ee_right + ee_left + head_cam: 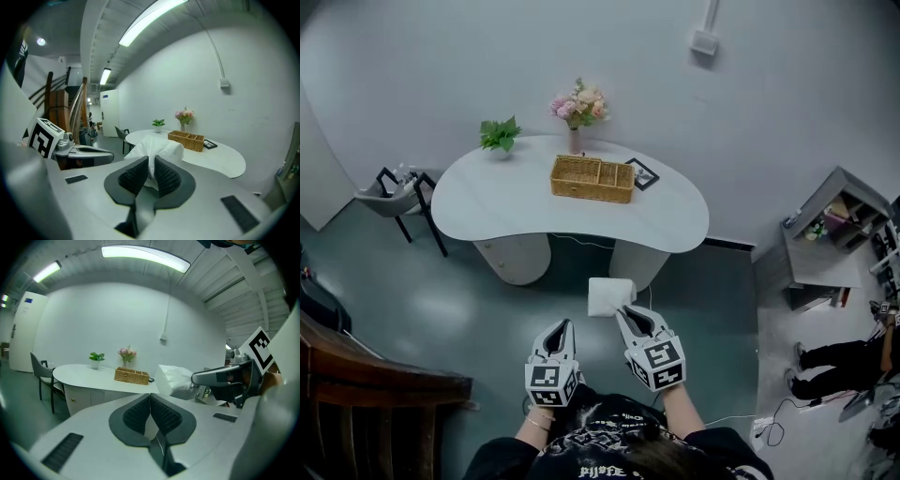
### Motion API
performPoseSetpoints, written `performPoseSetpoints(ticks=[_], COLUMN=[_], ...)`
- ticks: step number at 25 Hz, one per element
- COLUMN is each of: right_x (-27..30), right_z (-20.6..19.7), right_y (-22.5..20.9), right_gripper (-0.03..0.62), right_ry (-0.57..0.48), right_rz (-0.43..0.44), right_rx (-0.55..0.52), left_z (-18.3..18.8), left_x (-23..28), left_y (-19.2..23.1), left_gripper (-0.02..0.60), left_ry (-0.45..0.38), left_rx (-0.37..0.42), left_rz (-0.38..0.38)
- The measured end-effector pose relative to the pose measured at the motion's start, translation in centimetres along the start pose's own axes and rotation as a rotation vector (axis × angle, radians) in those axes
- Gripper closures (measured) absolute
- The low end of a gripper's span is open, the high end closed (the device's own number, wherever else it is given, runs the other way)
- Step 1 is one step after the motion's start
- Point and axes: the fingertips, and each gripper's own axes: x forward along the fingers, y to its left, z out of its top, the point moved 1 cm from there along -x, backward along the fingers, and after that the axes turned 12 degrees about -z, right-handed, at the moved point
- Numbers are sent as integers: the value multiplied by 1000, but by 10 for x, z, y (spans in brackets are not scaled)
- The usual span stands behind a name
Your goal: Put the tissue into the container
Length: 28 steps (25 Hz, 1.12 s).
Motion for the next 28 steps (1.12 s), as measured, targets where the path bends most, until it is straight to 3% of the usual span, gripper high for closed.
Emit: performPoseSetpoints(ticks=[19, 28], right_x=[78, 110], right_z=[23, 26], right_y=[12, 11], right_gripper=[534, 534], right_ry=[10, 5], right_rz=[-59, -17], right_rx=[-5, 17], left_z=[27, 27], left_x=[28, 35], left_y=[73, 96], left_gripper=[557, 557], left_ry=[20, 33], left_rx=[34, 33], left_rz=[-45, 11])
